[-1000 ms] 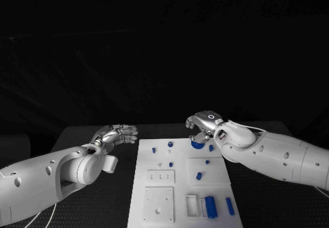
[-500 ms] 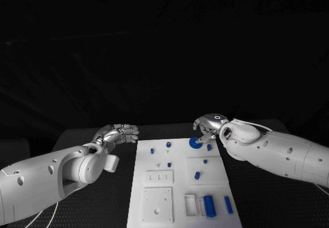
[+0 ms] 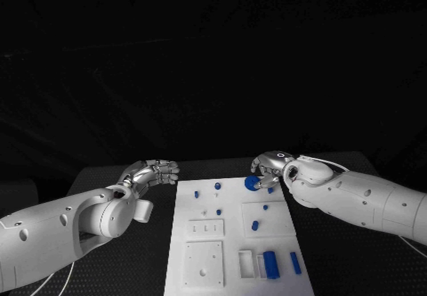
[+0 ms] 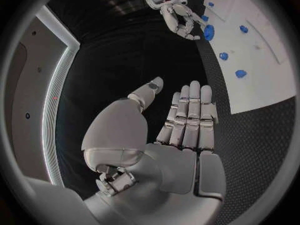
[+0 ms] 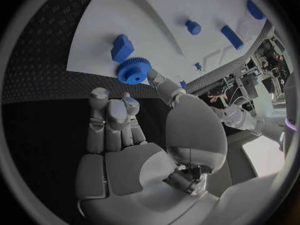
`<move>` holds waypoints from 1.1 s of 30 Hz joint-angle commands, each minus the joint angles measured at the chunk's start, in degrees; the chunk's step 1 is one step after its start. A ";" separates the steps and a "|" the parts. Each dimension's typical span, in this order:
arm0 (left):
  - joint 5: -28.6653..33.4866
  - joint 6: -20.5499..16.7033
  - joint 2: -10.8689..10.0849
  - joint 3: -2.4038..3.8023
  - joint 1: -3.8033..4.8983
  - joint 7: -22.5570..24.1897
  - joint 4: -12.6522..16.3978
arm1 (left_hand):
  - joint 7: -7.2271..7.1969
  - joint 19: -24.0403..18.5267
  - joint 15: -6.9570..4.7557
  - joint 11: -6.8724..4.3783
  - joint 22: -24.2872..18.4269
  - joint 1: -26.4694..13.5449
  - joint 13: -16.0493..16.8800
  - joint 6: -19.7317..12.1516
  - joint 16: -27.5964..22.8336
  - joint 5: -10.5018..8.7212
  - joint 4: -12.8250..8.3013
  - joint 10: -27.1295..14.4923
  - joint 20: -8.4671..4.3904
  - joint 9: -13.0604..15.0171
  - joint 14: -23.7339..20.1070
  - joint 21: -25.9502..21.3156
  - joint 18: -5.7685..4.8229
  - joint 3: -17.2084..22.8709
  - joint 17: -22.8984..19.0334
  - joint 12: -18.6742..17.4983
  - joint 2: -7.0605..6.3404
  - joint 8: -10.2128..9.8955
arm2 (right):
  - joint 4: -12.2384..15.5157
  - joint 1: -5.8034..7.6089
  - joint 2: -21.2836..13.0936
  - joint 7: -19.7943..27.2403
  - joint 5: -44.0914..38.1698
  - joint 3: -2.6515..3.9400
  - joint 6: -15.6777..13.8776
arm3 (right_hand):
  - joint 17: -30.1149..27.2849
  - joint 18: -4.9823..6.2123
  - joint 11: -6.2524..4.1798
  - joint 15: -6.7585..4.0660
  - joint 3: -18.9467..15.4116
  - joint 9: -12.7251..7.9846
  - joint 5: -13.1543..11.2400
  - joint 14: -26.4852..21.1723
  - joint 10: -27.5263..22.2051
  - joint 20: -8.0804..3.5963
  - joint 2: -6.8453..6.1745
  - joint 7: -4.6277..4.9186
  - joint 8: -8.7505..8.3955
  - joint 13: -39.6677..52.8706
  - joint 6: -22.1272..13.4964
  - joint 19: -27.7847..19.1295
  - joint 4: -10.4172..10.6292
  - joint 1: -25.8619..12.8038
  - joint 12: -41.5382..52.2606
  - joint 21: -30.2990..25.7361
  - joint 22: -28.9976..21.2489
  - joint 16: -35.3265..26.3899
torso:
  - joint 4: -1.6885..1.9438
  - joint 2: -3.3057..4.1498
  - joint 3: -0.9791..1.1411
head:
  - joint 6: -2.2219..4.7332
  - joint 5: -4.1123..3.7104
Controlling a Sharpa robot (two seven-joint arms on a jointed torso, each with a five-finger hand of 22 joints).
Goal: Assemble the parts on the task board
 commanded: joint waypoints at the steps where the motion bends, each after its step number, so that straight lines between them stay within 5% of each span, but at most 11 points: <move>1: -0.38 0.91 -0.01 0.05 0.02 0.41 0.18 | 0.06 -0.42 0.01 0.05 1.07 -0.48 -0.07 -0.40 -0.29 0.28 -0.42 -0.28 0.07 -0.10 -0.35 0.27 1.08 0.05 0.06 -0.23 -0.20 -0.33 | -0.34 -0.33 0.31 1.30 0.93 0.01 1.84 | 0.10 2.12 0.11 0.14 0.26 -0.05 0.15 -0.11 0.10 -0.70 0.46 0.46 0.10 0.07 0.90 0.23 0.19 -0.10 0.24 0.23 1.27 0.32 | -0.05 0.06 -0.06 | -0.19 -0.05; 33: -0.59 1.06 -0.10 0.06 0.03 0.09 0.44 | 0.12 -0.47 0.02 0.09 1.06 -0.51 -0.10 -0.47 -0.39 0.33 -0.42 -0.31 0.08 -0.11 -0.36 0.31 1.07 0.14 0.14 -0.32 -0.14 -0.36 | -4.62 -1.63 2.57 2.39 2.08 -0.15 3.42 | 1.38 2.12 -0.15 -0.07 5.86 -0.31 -0.53 -0.02 -0.02 -0.66 2.95 0.16 0.78 0.05 3.34 -0.36 4.08 0.81 0.79 1.37 1.15 -0.08 | -0.10 -0.07 -0.09 | -0.95 0.21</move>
